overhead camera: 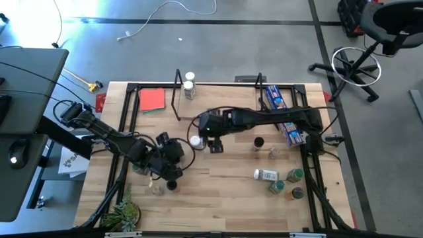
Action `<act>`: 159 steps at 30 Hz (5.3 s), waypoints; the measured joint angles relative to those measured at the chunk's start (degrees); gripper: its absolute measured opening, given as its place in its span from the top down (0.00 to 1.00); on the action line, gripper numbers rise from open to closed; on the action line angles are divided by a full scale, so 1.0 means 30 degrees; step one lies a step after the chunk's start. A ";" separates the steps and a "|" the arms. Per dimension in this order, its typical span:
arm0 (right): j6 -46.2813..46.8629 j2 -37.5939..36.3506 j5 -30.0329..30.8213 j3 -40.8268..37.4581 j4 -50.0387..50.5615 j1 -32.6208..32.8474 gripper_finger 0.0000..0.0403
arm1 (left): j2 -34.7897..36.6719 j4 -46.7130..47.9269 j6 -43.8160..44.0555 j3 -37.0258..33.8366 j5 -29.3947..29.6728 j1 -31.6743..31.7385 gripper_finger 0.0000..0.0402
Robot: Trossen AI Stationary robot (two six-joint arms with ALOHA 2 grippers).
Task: Shelf spices
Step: Put the white seasoning bottle on the shelf aligned with the other white seasoning bottles
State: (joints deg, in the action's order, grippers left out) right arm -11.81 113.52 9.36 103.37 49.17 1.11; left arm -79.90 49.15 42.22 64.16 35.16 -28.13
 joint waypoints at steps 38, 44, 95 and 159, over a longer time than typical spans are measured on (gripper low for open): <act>1.3449 -1.2359 0.5720 -1.9124 -1.2642 0.6512 0.25 | -0.5380 0.0035 -2.1750 0.2696 -0.9691 0.9676 0.33; 1.3347 -1.2359 0.5759 -1.9124 -1.2649 0.6505 0.25 | -0.4736 0.0158 -1.9420 0.2681 -0.9750 0.9346 0.33; 1.8778 -0.2076 -0.1383 -1.7053 -2.0321 0.3077 0.25 | -0.9020 -0.5362 -0.4803 0.1438 -1.2091 0.7625 0.92; 1.0911 -0.4881 0.8319 -1.5343 -1.1741 0.7324 0.25 | -0.3751 -1.3453 -1.2491 -0.1974 -0.4176 0.3142 0.32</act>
State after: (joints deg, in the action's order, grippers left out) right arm 20.92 98.88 34.32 57.34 13.95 23.08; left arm -91.15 8.79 4.75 58.24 22.63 -18.70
